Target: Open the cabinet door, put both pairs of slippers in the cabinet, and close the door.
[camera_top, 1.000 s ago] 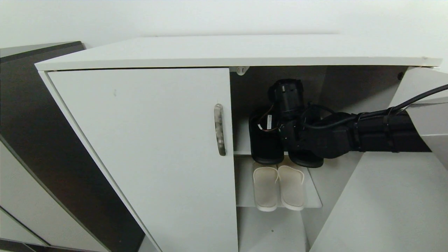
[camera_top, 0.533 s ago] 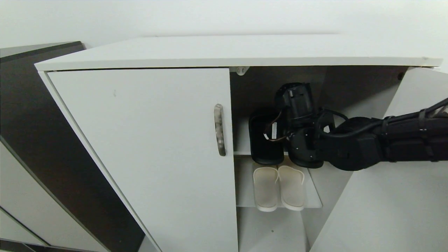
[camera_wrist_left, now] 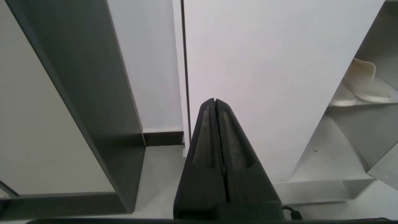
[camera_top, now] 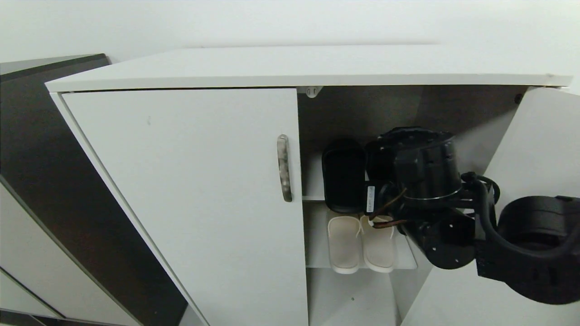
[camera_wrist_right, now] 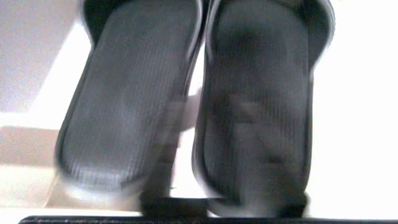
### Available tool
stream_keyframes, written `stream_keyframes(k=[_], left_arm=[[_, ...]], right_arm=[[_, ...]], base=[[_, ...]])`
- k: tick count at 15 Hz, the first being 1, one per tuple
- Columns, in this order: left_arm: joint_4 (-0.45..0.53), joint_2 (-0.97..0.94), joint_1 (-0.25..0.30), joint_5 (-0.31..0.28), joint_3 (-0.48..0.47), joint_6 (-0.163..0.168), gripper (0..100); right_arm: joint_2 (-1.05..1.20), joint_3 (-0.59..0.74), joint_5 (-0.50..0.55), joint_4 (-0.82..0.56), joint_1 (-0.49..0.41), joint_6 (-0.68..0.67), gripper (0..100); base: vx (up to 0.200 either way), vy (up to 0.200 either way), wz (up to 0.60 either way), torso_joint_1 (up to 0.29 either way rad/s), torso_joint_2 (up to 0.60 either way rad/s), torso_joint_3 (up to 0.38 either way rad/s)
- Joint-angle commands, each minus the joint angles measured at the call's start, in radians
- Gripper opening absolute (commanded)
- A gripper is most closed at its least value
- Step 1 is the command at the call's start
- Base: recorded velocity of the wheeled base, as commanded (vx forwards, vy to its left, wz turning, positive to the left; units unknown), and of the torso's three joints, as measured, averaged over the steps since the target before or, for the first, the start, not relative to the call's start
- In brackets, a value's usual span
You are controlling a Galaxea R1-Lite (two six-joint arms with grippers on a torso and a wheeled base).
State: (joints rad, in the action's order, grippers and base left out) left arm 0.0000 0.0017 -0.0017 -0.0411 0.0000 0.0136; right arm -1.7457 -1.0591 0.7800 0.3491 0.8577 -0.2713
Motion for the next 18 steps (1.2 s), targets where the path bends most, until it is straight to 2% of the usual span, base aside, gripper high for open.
stream_keyframes(k=[1, 4, 11, 18], left_arm=[[0.0, 0.0, 0.0, 0.0, 0.0, 0.0, 0], [0.0, 0.0, 0.0, 0.0, 0.0, 0.0, 0], [0.0, 0.0, 0.0, 0.0, 0.0, 0.0, 0], [0.0, 0.0, 0.0, 0.0, 0.0, 0.0, 0]], right_arm=[[0.057, 0.093, -0.004, 0.067, 0.04, 0.014, 0], [0.052, 0.148, -0.033, 0.16, 0.058, 0.047, 0], [0.029, 0.151, -0.045, 0.2, 0.06, 0.058, 0], [0.031, 0.156, -0.045, 0.2, 0.06, 0.058, 0]], base=[[0.0, 0.0, 0.0, 0.0, 0.0, 0.0], [0.0, 0.0, 0.0, 0.0, 0.0, 0.0], [0.0, 0.0, 0.0, 0.0, 0.0, 0.0], [-0.2, 0.0, 0.0, 0.005, 0.0, 0.0]])
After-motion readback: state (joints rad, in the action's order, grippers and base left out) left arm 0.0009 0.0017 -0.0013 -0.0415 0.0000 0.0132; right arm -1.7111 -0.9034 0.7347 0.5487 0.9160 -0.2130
